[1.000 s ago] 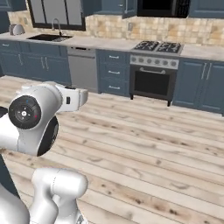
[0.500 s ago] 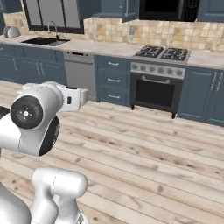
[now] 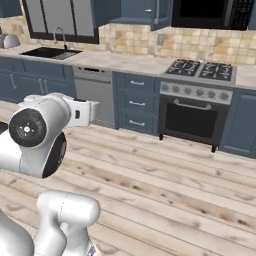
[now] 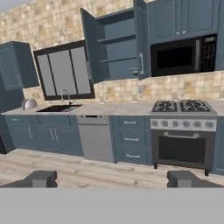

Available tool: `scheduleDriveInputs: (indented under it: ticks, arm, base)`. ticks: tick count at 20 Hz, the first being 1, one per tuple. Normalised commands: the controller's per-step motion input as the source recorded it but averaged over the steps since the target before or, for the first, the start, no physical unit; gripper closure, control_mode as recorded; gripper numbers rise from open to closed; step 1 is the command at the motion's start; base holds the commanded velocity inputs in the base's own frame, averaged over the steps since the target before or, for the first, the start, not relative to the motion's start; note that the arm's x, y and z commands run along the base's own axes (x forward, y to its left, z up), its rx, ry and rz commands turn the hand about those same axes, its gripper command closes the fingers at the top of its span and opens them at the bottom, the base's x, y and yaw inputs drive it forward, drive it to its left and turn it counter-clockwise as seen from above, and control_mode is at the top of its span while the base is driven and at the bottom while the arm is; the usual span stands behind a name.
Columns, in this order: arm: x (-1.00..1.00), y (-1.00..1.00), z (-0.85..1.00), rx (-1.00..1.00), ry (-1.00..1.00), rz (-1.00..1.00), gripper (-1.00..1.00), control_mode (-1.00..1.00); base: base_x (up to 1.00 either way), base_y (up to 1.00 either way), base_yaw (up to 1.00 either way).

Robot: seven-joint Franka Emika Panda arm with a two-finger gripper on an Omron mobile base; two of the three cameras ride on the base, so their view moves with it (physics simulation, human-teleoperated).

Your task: Take the smaller bowl and place it next to the appetizer plate on the dining counter , and place the larger bowl next to the plate with cooked food.

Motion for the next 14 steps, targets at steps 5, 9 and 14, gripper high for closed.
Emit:
scheduleDriveInputs:
  ticks: [5, 9, 14]
  arm:
    - [0.00, 0.00, 0.00, 0.00, 0.00, 0.00, -1.00, 1.00]
    - [0.00, 0.00, 0.00, 0.00, 0.00, 0.00, -1.00, 1.00]
    - [0.00, 0.00, 0.00, 0.00, 0.00, 0.00, -1.00, 1.00]
  base:
    - [1.00, 0.89, -0.09]
    - [1.00, 0.97, -0.35]
    - [1.00, 0.97, -0.34]
